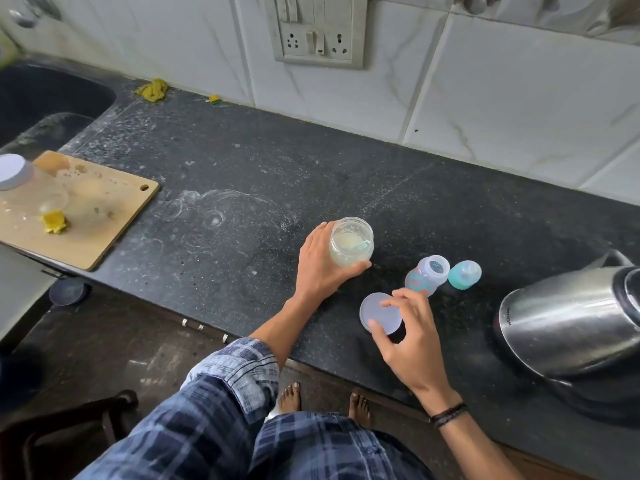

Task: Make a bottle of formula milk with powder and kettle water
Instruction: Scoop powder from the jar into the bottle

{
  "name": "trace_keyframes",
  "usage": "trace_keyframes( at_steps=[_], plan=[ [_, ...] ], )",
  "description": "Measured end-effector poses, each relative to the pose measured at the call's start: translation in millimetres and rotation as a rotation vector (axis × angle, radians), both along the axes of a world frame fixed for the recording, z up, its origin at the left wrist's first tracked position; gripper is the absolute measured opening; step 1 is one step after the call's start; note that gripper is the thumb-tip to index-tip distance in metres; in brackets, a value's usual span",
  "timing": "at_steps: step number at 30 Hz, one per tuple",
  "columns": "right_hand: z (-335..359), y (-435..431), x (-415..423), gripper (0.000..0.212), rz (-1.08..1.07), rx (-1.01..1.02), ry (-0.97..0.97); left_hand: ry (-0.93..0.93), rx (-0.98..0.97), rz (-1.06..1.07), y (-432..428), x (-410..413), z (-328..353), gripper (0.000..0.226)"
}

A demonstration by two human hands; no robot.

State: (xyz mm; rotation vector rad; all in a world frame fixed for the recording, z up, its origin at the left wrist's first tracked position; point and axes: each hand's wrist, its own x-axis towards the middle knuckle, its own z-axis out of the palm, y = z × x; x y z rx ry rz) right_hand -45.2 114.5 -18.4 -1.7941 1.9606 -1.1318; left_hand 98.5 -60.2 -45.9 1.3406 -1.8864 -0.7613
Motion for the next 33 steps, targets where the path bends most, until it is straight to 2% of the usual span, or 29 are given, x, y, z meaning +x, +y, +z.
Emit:
trace_keyframes(
  at_steps=[2,5,8,13,19,22,27,30,33],
  plan=[
    [25.9,-18.8,3.2,0.022,-0.009,-0.061,-0.017,0.013,-0.023,0.005,-0.2,0.1,-0.7,0.086],
    [63.2,-63.5,-0.5,0.012,0.003,-0.016,0.014,0.02,-0.048,-0.003,1.0,-0.6,-0.8,0.084],
    [88.8,-112.3,-7.2,0.01,0.05,0.154,0.198,0.012,-0.044,0.001,2.7,-1.6,-0.4,0.084],
    [105.7,-160.0,-1.4,0.02,0.172,0.39,0.596,-0.023,-0.028,-0.009,2.8,-0.5,0.0,0.09],
    [100.3,-177.9,13.6,0.019,0.179,0.563,0.818,-0.007,-0.057,-0.003,7.1,0.5,2.8,0.093],
    [97.6,-178.5,15.8,0.021,0.166,0.576,0.836,-0.018,-0.079,-0.004,9.0,0.7,4.1,0.095],
    [97.7,-174.2,12.0,0.013,0.191,0.539,0.815,-0.036,-0.089,-0.002,11.9,0.6,6.8,0.097],
    [101.8,-169.6,9.5,0.007,0.213,0.477,0.781,-0.047,-0.084,-0.003,13.5,0.1,8.2,0.097],
    [108.8,-162.4,4.2,0.013,0.232,0.408,0.699,-0.063,-0.092,-0.007,14.2,0.0,8.3,0.097]
  ],
)
